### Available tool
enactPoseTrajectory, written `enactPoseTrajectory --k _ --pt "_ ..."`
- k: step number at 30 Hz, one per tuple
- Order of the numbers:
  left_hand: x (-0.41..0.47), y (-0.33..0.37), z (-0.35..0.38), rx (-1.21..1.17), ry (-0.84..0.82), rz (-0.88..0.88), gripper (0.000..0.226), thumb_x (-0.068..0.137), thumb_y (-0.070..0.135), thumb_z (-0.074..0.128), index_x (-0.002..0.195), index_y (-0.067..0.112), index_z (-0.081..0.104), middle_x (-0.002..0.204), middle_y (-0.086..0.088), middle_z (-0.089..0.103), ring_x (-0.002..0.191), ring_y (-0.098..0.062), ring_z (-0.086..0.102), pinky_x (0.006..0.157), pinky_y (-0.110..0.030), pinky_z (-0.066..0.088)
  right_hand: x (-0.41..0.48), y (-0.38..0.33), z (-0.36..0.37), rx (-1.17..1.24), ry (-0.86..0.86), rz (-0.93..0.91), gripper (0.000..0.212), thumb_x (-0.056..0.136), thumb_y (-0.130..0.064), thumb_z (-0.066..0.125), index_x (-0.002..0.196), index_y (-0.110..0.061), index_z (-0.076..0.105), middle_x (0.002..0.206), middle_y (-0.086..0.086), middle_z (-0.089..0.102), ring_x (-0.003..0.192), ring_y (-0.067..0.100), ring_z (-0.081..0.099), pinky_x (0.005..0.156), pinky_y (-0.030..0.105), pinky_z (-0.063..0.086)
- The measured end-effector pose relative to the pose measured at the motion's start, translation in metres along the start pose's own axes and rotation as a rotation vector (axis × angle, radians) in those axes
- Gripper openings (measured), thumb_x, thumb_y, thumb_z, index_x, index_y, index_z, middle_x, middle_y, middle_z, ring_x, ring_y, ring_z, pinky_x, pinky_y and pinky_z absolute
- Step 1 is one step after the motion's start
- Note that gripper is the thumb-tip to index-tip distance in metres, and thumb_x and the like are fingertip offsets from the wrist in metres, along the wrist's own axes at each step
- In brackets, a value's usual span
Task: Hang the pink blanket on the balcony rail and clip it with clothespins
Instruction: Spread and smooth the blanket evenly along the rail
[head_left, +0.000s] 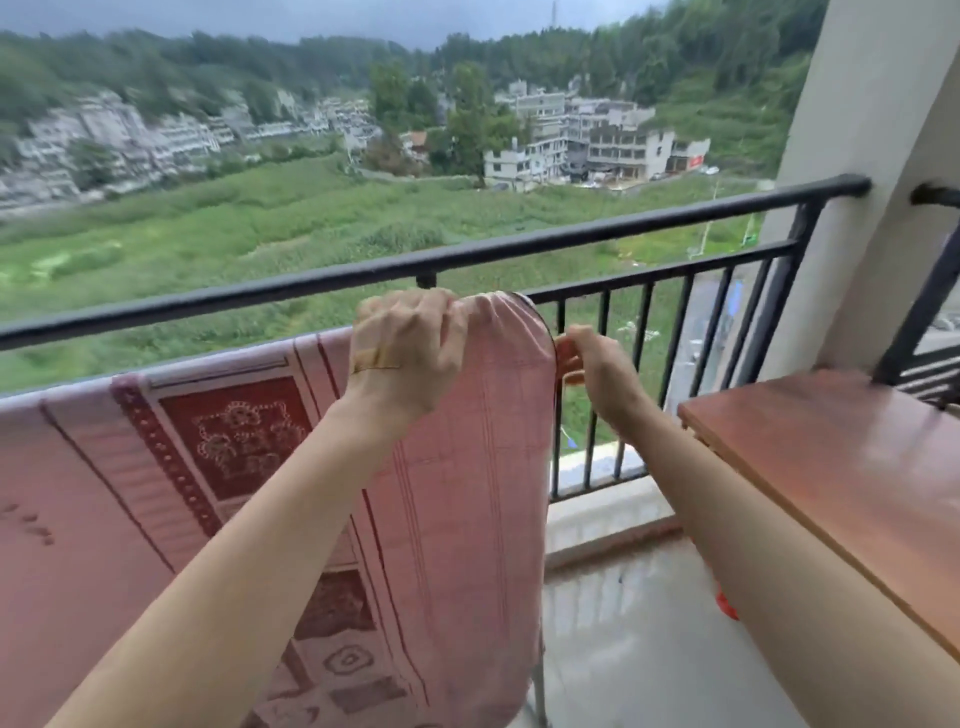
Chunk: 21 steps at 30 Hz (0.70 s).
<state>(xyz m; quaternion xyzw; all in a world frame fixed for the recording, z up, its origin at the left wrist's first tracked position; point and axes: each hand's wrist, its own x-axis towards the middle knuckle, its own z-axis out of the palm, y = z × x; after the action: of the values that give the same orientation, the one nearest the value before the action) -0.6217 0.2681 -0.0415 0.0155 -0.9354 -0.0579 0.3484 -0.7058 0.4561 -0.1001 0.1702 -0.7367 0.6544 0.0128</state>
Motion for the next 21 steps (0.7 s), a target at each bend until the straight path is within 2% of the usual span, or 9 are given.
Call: enactPoseTrajectory --k 2,3,6,8,10,12,15,18,21 --pt "-0.010 -0.006 -0.004 0.086 -0.029 -0.043 0.037 0.100 0.041 0.037 0.116 0.020 0.063 0.114 -0.003 0.069 0.104 -0.026 0.061 0.100 -0.044 0.035 0.009 -0.016 0.004 0.101 -0.073 0.018 0.075 0.084 -0.065 0.046 0.077 0.007 0.063 0.073 0.012 0.061 0.066 0.021 0.054 0.067 0.034 0.044" --pt "-0.014 -0.009 -0.006 0.104 -0.043 -0.056 0.038 0.100 0.041 0.037 0.122 0.020 0.060 0.120 -0.002 0.067 0.109 -0.025 0.060 0.104 -0.045 0.032 0.013 -0.023 0.006 0.093 -0.093 -0.003 0.079 0.083 -0.071 0.050 0.074 0.007 0.060 0.072 0.014 0.056 0.065 0.021 0.051 0.066 0.035 0.042" --pt "-0.017 -0.019 -0.010 0.102 -0.017 -0.105 0.041 0.100 0.040 0.036 0.126 0.016 0.058 0.123 -0.006 0.066 0.112 -0.026 0.059 0.105 -0.044 0.033 0.020 -0.034 0.008 0.026 -0.069 -0.050 0.066 0.082 -0.069 0.061 0.059 -0.007 0.049 0.059 0.009 0.042 0.054 0.017 0.040 0.059 0.026 0.034" --pt "-0.017 -0.025 -0.009 0.116 -0.004 -0.129 0.040 0.101 0.040 0.033 0.117 0.019 0.063 0.114 -0.004 0.069 0.103 -0.026 0.061 0.097 -0.040 0.035 0.018 -0.040 0.008 0.064 -0.086 -0.055 0.059 0.086 -0.055 0.068 0.056 -0.006 0.056 0.055 0.001 0.052 0.051 0.009 0.049 0.058 0.019 0.040" --pt "-0.017 -0.026 -0.006 0.147 0.031 -0.111 0.039 0.102 0.040 0.031 0.108 0.022 0.065 0.106 0.000 0.071 0.094 -0.024 0.061 0.088 -0.037 0.034 0.017 -0.053 0.012 0.129 -0.140 -0.056 0.048 0.088 -0.046 0.070 0.070 -0.002 0.069 0.066 0.002 0.065 0.059 0.011 0.059 0.062 0.025 0.046" --pt "-0.017 -0.025 -0.004 0.142 0.079 -0.091 0.039 0.102 0.039 0.032 0.105 0.021 0.066 0.102 0.000 0.071 0.088 -0.024 0.061 0.083 -0.036 0.033 0.017 -0.065 0.011 0.178 -0.054 -0.105 0.042 0.093 -0.043 0.064 0.066 -0.012 0.066 0.063 0.001 0.059 0.056 0.016 0.052 0.053 0.028 0.042" --pt "-0.018 -0.022 0.004 0.107 0.154 -0.052 0.035 0.102 0.035 0.037 0.102 0.018 0.067 0.095 -0.002 0.070 0.083 -0.025 0.060 0.079 -0.034 0.030 0.017 -0.060 0.005 0.225 0.238 -0.180 0.045 0.099 -0.040 0.055 0.072 -0.005 0.058 0.059 0.004 0.043 0.052 0.016 0.038 0.047 0.025 0.030" --pt "-0.020 -0.024 0.017 0.129 0.215 -0.007 0.031 0.101 0.033 0.041 0.103 0.016 0.066 0.091 -0.002 0.068 0.083 -0.025 0.057 0.082 -0.036 0.030 0.011 -0.018 0.006 -0.106 0.244 -0.120 0.051 0.102 -0.038 0.051 0.057 -0.016 0.041 0.053 -0.004 0.035 0.045 0.006 0.030 0.049 0.027 0.026" --pt "-0.021 -0.025 0.023 0.161 0.246 0.008 0.033 0.101 0.037 0.039 0.106 0.016 0.065 0.092 -0.001 0.067 0.083 -0.024 0.057 0.082 -0.038 0.031 0.006 0.009 0.009 -0.117 0.303 0.010 0.057 0.101 -0.051 0.042 0.057 -0.015 0.047 0.055 -0.004 0.044 0.051 0.011 0.039 0.055 0.029 0.032"
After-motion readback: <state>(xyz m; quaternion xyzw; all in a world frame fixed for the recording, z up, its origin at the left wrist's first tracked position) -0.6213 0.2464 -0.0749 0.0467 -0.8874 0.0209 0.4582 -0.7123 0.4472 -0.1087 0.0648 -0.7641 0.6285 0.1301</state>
